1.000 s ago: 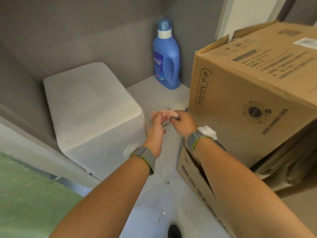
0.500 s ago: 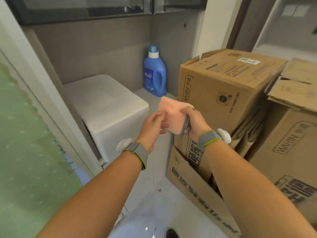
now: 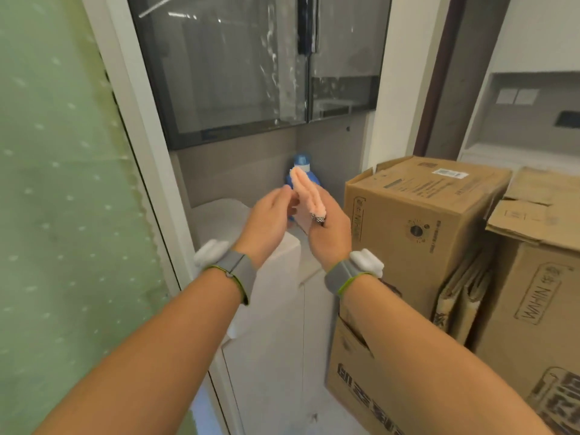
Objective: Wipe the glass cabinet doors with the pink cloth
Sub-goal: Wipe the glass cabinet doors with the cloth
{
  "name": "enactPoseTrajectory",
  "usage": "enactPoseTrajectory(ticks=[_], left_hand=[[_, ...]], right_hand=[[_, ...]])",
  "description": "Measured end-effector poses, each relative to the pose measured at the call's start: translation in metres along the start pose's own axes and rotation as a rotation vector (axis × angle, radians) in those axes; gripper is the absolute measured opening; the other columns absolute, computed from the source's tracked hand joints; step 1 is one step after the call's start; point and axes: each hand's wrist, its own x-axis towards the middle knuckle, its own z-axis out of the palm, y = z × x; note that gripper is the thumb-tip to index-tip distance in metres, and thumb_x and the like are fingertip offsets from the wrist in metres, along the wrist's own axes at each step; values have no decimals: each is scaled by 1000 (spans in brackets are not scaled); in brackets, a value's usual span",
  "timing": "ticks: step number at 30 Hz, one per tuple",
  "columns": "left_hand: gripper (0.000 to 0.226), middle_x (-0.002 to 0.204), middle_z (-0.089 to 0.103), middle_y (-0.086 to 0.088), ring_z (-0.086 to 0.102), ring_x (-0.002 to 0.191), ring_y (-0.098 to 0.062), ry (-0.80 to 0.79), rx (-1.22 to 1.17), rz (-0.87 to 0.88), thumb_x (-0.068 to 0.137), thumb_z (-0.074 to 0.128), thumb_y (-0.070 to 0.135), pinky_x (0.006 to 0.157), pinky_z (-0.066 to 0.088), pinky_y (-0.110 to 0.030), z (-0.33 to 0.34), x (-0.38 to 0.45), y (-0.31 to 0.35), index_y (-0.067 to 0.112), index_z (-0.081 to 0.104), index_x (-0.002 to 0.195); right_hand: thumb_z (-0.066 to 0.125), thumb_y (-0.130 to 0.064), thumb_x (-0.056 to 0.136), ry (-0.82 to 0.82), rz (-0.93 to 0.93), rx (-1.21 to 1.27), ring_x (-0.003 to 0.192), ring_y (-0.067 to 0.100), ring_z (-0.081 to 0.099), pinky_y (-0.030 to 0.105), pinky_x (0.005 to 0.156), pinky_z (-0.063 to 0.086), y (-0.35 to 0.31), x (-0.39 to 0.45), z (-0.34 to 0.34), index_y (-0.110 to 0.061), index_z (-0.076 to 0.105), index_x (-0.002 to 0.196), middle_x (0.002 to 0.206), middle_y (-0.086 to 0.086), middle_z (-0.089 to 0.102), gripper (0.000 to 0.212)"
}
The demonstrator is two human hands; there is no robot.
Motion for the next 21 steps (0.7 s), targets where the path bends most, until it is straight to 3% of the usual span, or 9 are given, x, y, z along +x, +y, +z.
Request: enactPoseTrajectory(ticks=[3, 5, 8, 11, 13, 16, 18, 21], left_hand=[[25, 105, 73, -5, 65, 98, -22, 194, 361, 284, 106, 48, 22, 89, 49, -35, -30, 15, 28, 12, 72, 108], [26, 110, 69, -8, 62, 102, -24, 273, 610, 425, 104, 47, 21, 89, 46, -36, -49, 24, 44, 10, 68, 114], [32, 115, 63, -14, 56, 108, -35, 391, 933, 604, 99, 45, 21, 90, 45, -44, -69, 31, 68, 5, 63, 119], [36, 122, 63, -17, 56, 114, -39, 493, 1135, 704, 96, 46, 22, 91, 43, -46, -82, 38, 81, 3, 63, 121], [43, 132, 64, -16, 57, 127, -39, 484, 1250, 760, 97, 45, 24, 103, 42, -48, -91, 43, 78, 2, 66, 127], [48, 144, 63, -14, 51, 143, -34, 386, 1467, 816, 102, 41, 26, 122, 31, -45, -104, 50, 67, 2, 65, 136], [49, 150, 59, -13, 46, 148, -31, 345, 1564, 829, 105, 39, 27, 127, 23, -43, -111, 52, 66, 3, 62, 142], [51, 153, 56, -14, 43, 150, -32, 352, 1670, 873, 107, 37, 27, 128, 24, -47, -114, 56, 66, 1, 59, 144]], right_hand=[[46, 14, 95, 95, -157, -145, 135, -6, 50, 23, 116, 41, -23, 24, 13, -29, 57, 143, 142, -20, 58, 65], [42, 20, 86, 125, -271, -283, 142, 5, 44, 17, 115, 36, -32, 38, 24, -24, 48, 151, 151, -11, 52, 78], [36, 19, 75, 140, -316, -339, 152, 19, 33, 29, 120, 34, -43, 58, 45, -18, 41, 155, 160, 1, 40, 89], [40, 11, 75, 89, -405, -414, 148, 34, 40, 38, 115, 39, -37, 66, 72, -6, 45, 152, 160, 17, 41, 79], [44, 7, 83, 7, -469, -457, 148, 36, 39, 41, 114, 42, -28, 64, 92, -2, 43, 152, 162, 20, 37, 70], [40, -7, 92, -20, -614, -486, 151, 39, 25, 60, 108, 47, -18, 59, 114, 5, 38, 150, 162, 22, 33, 60], [42, -12, 94, -8, -677, -533, 151, 40, 27, 60, 106, 48, -12, 66, 115, 6, 36, 150, 159, 26, 37, 59], [43, -7, 94, 21, -667, -641, 154, 36, 25, 54, 115, 41, -1, 81, 106, 1, 37, 153, 162, 21, 36, 60]])
